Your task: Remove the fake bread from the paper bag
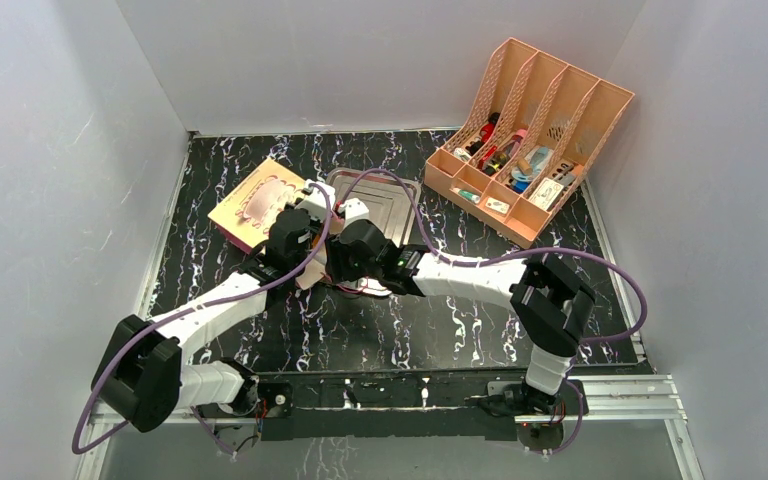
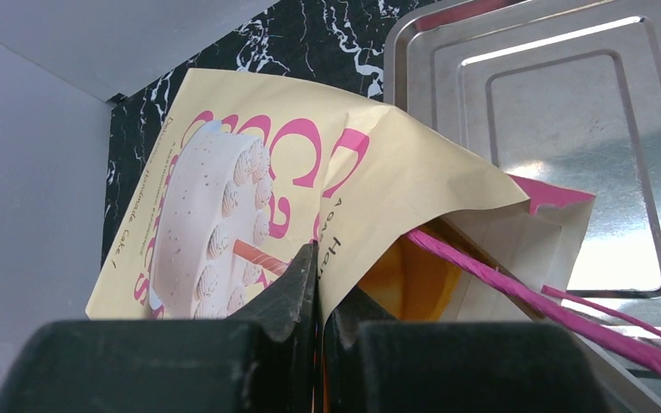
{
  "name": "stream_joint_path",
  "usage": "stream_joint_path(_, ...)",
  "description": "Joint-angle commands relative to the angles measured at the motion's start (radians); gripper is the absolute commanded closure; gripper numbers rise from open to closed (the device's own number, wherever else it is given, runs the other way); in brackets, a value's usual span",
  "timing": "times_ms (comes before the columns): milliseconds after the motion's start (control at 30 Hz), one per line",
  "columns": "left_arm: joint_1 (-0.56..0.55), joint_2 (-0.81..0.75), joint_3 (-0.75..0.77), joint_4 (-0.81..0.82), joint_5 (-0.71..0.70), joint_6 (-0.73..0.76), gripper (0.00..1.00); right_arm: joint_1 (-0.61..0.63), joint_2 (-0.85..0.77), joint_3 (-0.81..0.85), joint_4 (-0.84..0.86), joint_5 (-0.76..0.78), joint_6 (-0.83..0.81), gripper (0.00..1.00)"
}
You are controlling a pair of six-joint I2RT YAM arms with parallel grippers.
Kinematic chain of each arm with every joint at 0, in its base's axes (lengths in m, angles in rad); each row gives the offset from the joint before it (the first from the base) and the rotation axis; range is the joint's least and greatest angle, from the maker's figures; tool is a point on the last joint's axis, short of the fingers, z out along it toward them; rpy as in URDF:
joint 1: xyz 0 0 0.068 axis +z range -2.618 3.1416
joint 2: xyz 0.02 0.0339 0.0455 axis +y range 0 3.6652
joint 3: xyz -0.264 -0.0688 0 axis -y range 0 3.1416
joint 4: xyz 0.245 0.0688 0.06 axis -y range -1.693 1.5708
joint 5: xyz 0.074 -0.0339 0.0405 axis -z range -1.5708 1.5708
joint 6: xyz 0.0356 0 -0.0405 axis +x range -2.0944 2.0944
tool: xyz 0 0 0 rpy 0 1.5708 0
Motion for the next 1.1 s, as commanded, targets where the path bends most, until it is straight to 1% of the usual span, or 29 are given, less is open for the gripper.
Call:
stream_joint_path(0,-0.002,-0.047,0.019,-0.014,-0.017,-0.025,1.00,-0.009,-0.056,0.010,0.149,0.101,-0.026,0.51)
stream_joint_path(167,-0.001,-0.048,0.020,-0.025,-0.012,-0.037,1.00,-0.009,-0.034,-0.003,0.189,0.075,-0.036,0.50)
stream_joint_path(333,-0.001,-0.050,0.021,-0.030,-0.013,-0.037,1.00,-0.011,-0.023,-0.006,0.190,0.062,-0.035,0.51)
stream_joint_path(533,-0.001,-0.049,0.030,-0.037,-0.012,-0.037,1.00,-0.012,-0.027,-0.025,0.183,0.025,-0.007,0.55)
stream_joint_path(733,-0.001,-0.049,0.036,-0.043,-0.012,-0.035,1.00,-0.011,-0.040,-0.037,0.165,-0.008,0.008,0.64)
stream_joint_path(800,-0.001,-0.047,0.037,-0.044,-0.012,-0.036,1.00,-0.008,-0.042,-0.039,0.153,-0.012,0.013,0.69)
stream_joint_path(867,-0.001,-0.045,0.038,-0.042,-0.014,-0.037,1.00,-0.005,-0.047,-0.042,0.142,-0.011,0.019,0.75)
stream_joint_path(1067,-0.002,-0.037,0.047,-0.037,-0.029,-0.033,1.00,-0.002,-0.090,-0.064,0.114,-0.014,0.041,0.99)
